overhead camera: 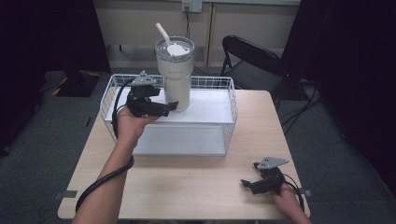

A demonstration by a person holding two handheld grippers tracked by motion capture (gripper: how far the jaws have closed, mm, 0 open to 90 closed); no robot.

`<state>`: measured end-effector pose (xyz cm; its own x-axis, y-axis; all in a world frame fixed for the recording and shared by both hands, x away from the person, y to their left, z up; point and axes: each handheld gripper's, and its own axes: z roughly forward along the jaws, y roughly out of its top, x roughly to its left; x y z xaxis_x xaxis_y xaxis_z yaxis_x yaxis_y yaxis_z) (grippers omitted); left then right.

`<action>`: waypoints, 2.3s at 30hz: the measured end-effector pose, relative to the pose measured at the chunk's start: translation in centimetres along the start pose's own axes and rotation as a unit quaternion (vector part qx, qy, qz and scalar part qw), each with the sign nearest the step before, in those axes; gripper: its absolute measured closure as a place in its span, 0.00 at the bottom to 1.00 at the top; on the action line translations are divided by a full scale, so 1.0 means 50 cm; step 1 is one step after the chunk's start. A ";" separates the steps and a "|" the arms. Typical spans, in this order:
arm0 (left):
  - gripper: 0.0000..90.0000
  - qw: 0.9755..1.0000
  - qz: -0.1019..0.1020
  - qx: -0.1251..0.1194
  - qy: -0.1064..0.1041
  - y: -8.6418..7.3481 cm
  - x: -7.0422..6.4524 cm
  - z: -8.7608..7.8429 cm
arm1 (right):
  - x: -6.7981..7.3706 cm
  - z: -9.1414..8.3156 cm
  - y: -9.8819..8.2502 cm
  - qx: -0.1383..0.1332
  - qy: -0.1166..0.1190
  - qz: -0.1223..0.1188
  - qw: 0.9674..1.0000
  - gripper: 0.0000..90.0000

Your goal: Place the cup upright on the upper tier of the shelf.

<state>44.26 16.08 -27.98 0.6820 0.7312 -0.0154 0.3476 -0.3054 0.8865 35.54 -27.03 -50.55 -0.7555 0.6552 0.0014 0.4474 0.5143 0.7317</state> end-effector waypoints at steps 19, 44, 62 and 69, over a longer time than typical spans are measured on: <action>0.18 0.999 0.011 -0.005 -0.048 -0.039 -0.046 -0.012 | 0.000 0.000 0.000 0.000 0.000 0.000 1.000 0.11; 0.18 0.994 0.041 -0.011 -0.097 -0.070 -0.112 -0.033 | 0.000 0.000 0.000 0.000 0.001 0.001 1.000 0.11; 0.18 0.992 0.036 -0.010 -0.124 -0.128 -0.136 -0.019 | 0.000 0.000 0.000 0.001 0.001 0.000 1.000 0.11; 0.19 0.992 0.034 -0.008 -0.124 -0.153 -0.140 -0.018 | 0.000 0.000 0.000 0.001 0.000 0.000 1.000 0.11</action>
<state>36.26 13.85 -34.24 0.8417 0.5358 -0.0671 0.2861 -0.3371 0.8969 35.53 -27.04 -50.55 -0.7560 0.6546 0.0018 0.4481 0.5155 0.7304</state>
